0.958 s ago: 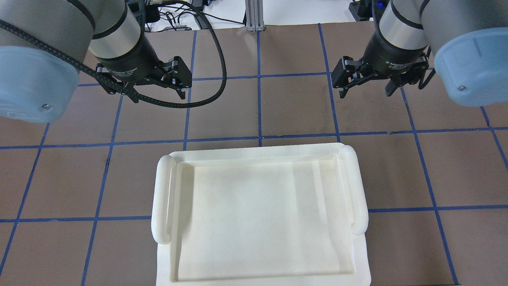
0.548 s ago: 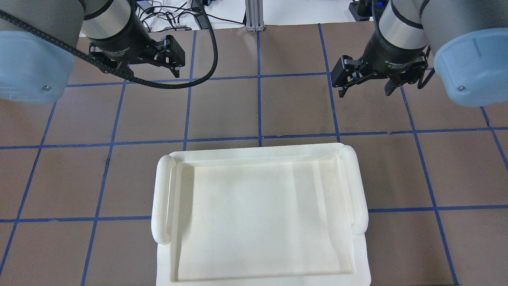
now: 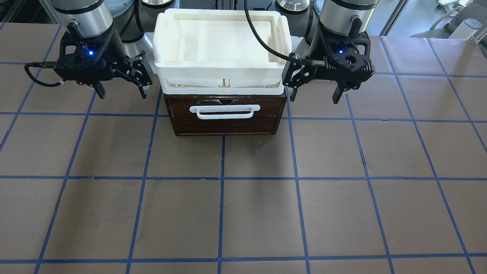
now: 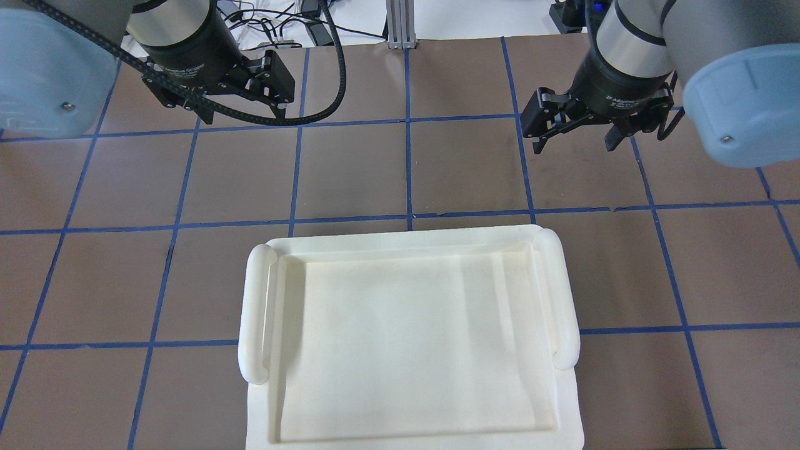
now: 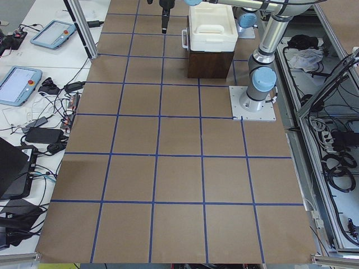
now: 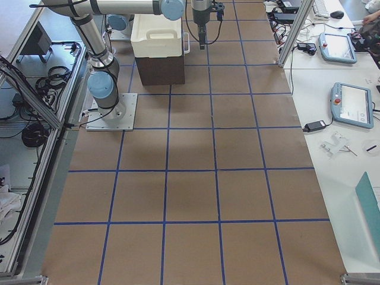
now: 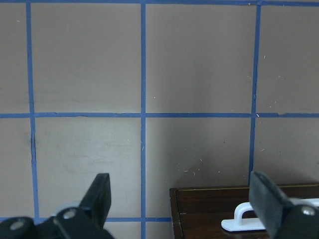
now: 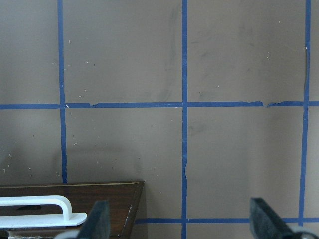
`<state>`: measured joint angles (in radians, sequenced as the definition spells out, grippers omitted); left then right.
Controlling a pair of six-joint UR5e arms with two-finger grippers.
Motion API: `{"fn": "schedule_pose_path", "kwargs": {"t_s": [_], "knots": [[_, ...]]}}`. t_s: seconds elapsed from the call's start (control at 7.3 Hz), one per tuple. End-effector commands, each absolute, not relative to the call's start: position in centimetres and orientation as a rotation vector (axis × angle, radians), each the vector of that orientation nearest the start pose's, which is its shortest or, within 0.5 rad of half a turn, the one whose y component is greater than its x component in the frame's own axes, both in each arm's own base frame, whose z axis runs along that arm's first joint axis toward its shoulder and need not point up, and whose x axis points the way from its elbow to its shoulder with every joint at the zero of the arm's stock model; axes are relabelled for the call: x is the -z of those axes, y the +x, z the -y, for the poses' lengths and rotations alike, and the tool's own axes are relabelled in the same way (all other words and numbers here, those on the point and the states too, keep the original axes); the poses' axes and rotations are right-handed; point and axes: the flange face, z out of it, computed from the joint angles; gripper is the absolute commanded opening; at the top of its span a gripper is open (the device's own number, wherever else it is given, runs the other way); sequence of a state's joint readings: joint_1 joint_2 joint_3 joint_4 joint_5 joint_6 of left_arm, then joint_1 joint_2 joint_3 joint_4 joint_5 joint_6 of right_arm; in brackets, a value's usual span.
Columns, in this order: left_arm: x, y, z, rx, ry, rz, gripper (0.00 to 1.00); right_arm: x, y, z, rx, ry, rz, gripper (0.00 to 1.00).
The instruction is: Put scissors in drawer and close it
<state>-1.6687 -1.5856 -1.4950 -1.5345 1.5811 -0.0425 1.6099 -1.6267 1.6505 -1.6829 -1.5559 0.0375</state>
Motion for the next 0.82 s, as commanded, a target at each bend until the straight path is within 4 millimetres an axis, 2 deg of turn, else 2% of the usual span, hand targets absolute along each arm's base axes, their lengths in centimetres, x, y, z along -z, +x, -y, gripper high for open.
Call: {"fn": "schedule_pose_path", "kwargs": {"t_s": [0.0,0.68], "knots": [[-52.40,-17.65,48.37,0.101,0.179,-3.125,1.00,-48.75,15.27,47.06,0.138,-0.003,-3.123,1.00],[-51.91,-17.79,48.66,0.082,0.181,-3.136,1.00,-48.77,15.29,46.97,0.133,-0.003,-3.120,1.00]]}}
